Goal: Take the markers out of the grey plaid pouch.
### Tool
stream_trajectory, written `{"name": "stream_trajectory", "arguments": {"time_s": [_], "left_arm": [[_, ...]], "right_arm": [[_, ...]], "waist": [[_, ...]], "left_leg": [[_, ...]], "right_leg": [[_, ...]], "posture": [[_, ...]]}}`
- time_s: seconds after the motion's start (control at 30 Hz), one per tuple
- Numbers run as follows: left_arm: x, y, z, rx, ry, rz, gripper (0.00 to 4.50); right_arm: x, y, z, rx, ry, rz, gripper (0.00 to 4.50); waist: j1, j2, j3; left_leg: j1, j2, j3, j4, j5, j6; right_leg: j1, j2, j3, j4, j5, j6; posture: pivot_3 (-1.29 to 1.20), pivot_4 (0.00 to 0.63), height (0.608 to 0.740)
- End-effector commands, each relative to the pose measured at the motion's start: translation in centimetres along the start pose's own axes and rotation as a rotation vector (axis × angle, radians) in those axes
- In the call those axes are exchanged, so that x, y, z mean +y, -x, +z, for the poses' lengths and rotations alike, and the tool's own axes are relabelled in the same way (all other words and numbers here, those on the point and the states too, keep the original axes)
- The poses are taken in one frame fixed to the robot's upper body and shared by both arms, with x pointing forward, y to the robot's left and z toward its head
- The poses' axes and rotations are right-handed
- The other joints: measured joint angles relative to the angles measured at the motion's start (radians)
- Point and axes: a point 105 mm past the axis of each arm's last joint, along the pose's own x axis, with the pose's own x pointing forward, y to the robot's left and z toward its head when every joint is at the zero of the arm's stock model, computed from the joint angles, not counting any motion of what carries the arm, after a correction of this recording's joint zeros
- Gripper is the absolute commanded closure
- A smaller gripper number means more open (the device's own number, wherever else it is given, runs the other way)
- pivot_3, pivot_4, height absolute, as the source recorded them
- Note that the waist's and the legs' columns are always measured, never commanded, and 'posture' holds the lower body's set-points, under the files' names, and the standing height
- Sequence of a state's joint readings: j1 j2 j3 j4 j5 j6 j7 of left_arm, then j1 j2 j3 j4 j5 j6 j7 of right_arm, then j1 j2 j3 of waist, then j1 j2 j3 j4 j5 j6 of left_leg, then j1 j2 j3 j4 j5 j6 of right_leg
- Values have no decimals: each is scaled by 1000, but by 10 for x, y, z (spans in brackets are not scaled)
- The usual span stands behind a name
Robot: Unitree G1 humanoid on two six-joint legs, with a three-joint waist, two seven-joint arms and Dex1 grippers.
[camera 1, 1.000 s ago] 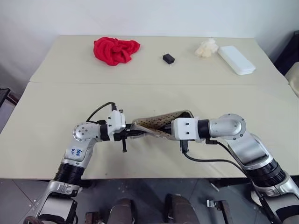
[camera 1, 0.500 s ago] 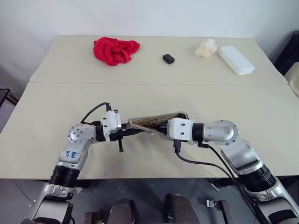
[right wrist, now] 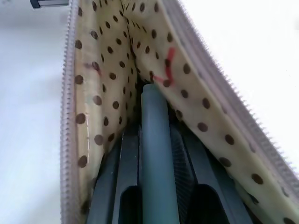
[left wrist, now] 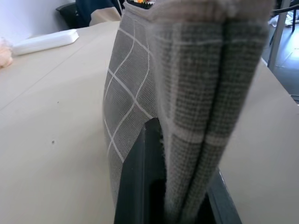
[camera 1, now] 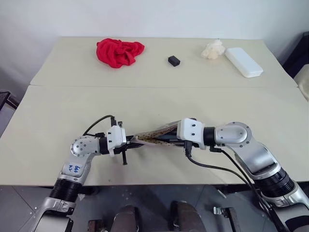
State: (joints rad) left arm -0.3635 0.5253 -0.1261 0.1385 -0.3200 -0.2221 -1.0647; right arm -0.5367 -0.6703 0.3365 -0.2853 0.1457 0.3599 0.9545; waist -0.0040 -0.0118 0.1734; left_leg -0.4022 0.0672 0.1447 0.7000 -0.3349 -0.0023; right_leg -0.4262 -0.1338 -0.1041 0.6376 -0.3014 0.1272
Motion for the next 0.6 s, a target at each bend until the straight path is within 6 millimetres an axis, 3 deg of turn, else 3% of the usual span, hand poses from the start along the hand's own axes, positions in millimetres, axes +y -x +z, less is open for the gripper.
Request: {"name": "stream_trajectory", "arguments": {"time_s": [0.03,0.1,0.13,0.23,0.3,0.4,0.5,0.6], "left_arm": [[3,25,-21,107,46,40,4500],[3,25,-22,112,47,35,4500],[4,25,-22,113,46,33,4500],[4,27,-23,118,42,34,4500],[5,28,-24,123,40,36,4500],[4,28,-25,123,42,37,4500],[4,26,-24,117,42,42,4500],[7,26,-21,104,44,56,4500]], "right_arm": [[-18,28,12,-93,58,-49,4010],[-19,33,26,-231,4,-54,4010],[-27,36,23,-236,-65,-99,4010],[-35,42,-8,-54,17,-145,4012],[-35,43,-12,-7,71,-137,4012],[-28,41,19,-192,-6,-97,4012],[-13,46,34,-310,-28,-23,4012],[-12,56,42,-367,-72,-33,4012]], "waist": [[1,0,0],[2,0,0],[2,0,0],[4,0,0],[3,0,0],[-2,0,0],[1,1,0],[7,1,0]], "left_leg": [[0,0,0,0,0,0],[0,0,0,0,0,0],[0,0,0,0,0,0],[1,0,0,1,0,0],[1,0,0,0,0,0],[1,0,1,-1,0,0],[1,1,1,-1,0,-1],[1,0,1,0,0,0]], "right_leg": [[0,0,0,0,0,0],[0,0,0,-1,0,0],[0,0,0,0,0,0],[1,0,0,0,0,0],[1,-1,0,0,0,0],[0,0,0,0,0,0],[-1,1,0,0,0,0],[0,0,0,0,0,0]], "posture": [[0,150,740],[0,150,740],[0,150,740],[0,150,740],[0,150,740],[0,150,740],[0,150,740],[0,150,740]]}}
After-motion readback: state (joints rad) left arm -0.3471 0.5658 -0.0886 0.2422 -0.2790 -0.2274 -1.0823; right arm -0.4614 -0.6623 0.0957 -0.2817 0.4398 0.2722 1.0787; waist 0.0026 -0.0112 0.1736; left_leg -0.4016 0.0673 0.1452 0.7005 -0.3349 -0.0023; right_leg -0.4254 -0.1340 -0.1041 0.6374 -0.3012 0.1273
